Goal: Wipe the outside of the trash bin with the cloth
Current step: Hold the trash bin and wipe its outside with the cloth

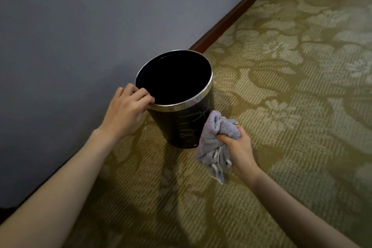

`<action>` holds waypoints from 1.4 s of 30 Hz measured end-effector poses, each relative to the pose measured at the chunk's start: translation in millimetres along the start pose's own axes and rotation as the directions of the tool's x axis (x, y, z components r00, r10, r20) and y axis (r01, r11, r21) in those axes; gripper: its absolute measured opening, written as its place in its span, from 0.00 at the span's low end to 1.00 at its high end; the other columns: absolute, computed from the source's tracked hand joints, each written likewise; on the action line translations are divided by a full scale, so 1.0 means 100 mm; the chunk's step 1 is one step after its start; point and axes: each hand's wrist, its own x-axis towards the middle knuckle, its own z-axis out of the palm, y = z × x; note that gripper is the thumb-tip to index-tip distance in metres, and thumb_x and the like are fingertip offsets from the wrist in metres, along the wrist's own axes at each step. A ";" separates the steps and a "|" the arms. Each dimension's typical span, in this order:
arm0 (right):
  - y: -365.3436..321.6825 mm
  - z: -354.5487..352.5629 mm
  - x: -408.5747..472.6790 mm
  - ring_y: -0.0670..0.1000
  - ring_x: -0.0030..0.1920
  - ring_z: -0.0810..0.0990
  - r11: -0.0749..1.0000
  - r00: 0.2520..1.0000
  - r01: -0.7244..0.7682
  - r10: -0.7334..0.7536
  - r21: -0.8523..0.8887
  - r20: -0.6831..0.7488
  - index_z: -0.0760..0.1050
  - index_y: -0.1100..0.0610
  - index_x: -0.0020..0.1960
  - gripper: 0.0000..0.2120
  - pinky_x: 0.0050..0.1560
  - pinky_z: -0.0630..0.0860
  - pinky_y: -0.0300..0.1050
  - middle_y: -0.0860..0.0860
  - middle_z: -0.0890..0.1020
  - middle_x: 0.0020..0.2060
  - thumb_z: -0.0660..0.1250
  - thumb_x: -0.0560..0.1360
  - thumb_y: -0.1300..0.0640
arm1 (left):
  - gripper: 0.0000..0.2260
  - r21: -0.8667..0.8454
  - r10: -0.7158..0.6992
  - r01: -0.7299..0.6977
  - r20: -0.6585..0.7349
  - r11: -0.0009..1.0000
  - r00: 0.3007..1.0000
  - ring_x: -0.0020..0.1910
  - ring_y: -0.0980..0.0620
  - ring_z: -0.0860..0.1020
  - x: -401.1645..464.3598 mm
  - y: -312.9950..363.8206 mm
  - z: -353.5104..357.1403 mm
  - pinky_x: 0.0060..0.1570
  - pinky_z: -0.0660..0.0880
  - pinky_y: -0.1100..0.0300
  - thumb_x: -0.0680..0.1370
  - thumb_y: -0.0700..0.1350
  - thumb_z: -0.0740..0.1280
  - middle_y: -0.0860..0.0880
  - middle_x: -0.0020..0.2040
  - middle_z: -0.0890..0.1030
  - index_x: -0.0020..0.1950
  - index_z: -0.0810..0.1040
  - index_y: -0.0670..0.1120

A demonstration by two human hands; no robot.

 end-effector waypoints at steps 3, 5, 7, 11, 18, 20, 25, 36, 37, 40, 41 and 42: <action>-0.08 0.05 0.04 0.51 0.46 0.85 0.998 0.997 0.061 -0.060 0.021 -0.053 0.77 0.51 0.52 0.14 0.43 0.82 0.44 0.53 0.84 0.49 0.69 0.74 0.69 | 0.09 -0.171 -0.254 0.249 -0.005 0.953 0.967 0.50 0.45 0.71 -0.12 0.11 0.05 0.47 0.66 0.54 0.76 0.43 0.69 0.48 0.51 0.78 0.56 0.79 0.45; -0.16 0.11 0.12 0.55 0.50 0.84 0.994 0.989 0.109 -0.109 -0.006 -0.102 0.77 0.53 0.52 0.13 0.49 0.81 0.51 0.56 0.83 0.51 0.69 0.73 0.68 | 0.12 -0.333 -0.424 0.405 0.016 0.852 0.905 0.52 0.48 0.71 -0.20 0.26 0.07 0.50 0.68 0.54 0.77 0.43 0.67 0.49 0.52 0.76 0.59 0.76 0.47; -0.27 0.19 0.21 0.57 0.51 0.82 0.986 0.977 0.158 -0.164 -0.051 -0.136 0.75 0.56 0.52 0.11 0.52 0.79 0.55 0.59 0.81 0.51 0.69 0.73 0.68 | 0.11 -0.471 -0.541 0.492 0.038 0.732 0.840 0.53 0.51 0.71 -0.26 0.42 0.09 0.52 0.70 0.54 0.78 0.43 0.65 0.51 0.51 0.74 0.60 0.75 0.48; -0.36 0.36 0.27 0.56 0.51 0.81 0.965 0.960 0.219 -0.240 -0.144 -0.146 0.74 0.57 0.51 0.10 0.51 0.78 0.53 0.56 0.81 0.48 0.70 0.72 0.66 | 0.07 -0.676 -0.695 0.607 0.191 0.419 0.693 0.52 0.59 0.74 -0.38 0.64 0.10 0.50 0.70 0.65 0.80 0.44 0.62 0.55 0.50 0.76 0.56 0.76 0.51; 0.07 0.80 -0.09 0.57 0.49 0.79 0.906 0.949 0.300 -0.315 -0.297 -0.002 0.73 0.59 0.49 0.09 0.48 0.76 0.50 0.60 0.79 0.50 0.71 0.71 0.64 | 0.08 -0.771 -0.776 0.621 0.477 -0.143 0.413 0.42 0.61 0.78 -0.54 0.88 0.11 0.43 0.71 0.65 0.79 0.41 0.61 0.53 0.43 0.81 0.48 0.79 0.51; 0.20 0.92 -0.14 0.57 0.48 0.79 0.903 0.952 0.303 -0.303 -0.305 0.050 0.75 0.60 0.48 0.08 0.48 0.76 0.51 0.59 0.80 0.47 0.72 0.71 0.63 | 0.09 -0.765 -0.802 0.605 0.495 -0.220 0.334 0.41 0.60 0.78 -0.59 0.83 0.11 0.40 0.71 0.66 0.80 0.41 0.61 0.53 0.42 0.81 0.48 0.79 0.50; 0.53 1.19 -0.10 0.53 0.45 0.81 0.897 0.966 0.254 -0.216 -0.363 0.142 0.79 0.62 0.47 0.06 0.45 0.78 0.51 0.54 0.83 0.43 0.71 0.73 0.60 | 0.09 -0.732 -0.817 0.623 0.519 -0.274 0.250 0.42 0.58 0.79 -0.72 0.76 0.11 0.40 0.71 0.63 0.80 0.44 0.60 0.53 0.43 0.81 0.49 0.80 0.53; 0.87 0.51 0.30 0.54 0.41 0.79 0.949 0.975 -0.117 0.054 -0.293 -0.215 0.75 0.56 0.45 0.06 0.50 0.75 0.50 0.52 0.79 0.38 0.64 0.77 0.65 | 0.10 -0.707 -0.775 0.610 0.589 -0.358 0.228 0.42 0.55 0.78 -0.81 0.85 0.10 0.42 0.72 0.61 0.81 0.44 0.59 0.50 0.43 0.80 0.50 0.80 0.49; 0.83 0.42 0.36 0.57 0.45 0.80 0.969 0.960 -0.133 0.074 -0.207 -0.269 0.77 0.57 0.48 0.05 0.52 0.77 0.53 0.55 0.81 0.41 0.64 0.76 0.65 | 0.10 -0.700 -0.768 0.613 0.599 -0.366 0.226 0.42 0.54 0.78 -0.80 0.86 0.11 0.42 0.72 0.61 0.81 0.44 0.58 0.50 0.43 0.80 0.50 0.80 0.49; 0.59 0.20 0.58 0.57 0.49 0.82 0.992 0.915 -0.099 0.119 0.073 -0.385 0.80 0.60 0.53 0.10 0.52 0.81 0.49 0.56 0.83 0.46 0.67 0.73 0.68 | 0.10 -0.692 -0.755 0.615 0.615 -0.378 0.228 0.42 0.54 0.78 -0.77 0.91 0.15 0.42 0.72 0.62 0.81 0.44 0.58 0.50 0.43 0.80 0.50 0.80 0.48; 0.49 0.13 0.68 0.55 0.48 0.82 0.992 0.913 -0.047 0.089 0.113 -0.399 0.80 0.59 0.51 0.10 0.48 0.81 0.44 0.54 0.83 0.44 0.67 0.73 0.69 | 0.11 -0.693 -0.753 0.615 0.615 -0.375 0.234 0.43 0.54 0.78 -0.76 0.93 0.15 0.42 0.72 0.62 0.81 0.44 0.58 0.50 0.43 0.80 0.50 0.80 0.49; 0.36 0.07 0.77 0.53 0.47 0.82 0.994 0.915 0.003 0.042 0.111 -0.401 0.80 0.57 0.48 0.10 0.43 0.81 0.39 0.51 0.83 0.41 0.67 0.72 0.69 | 0.11 -0.695 -0.753 0.617 0.613 -0.370 0.239 0.43 0.54 0.78 -0.75 0.94 0.16 0.43 0.72 0.62 0.81 0.44 0.58 0.50 0.42 0.80 0.50 0.80 0.49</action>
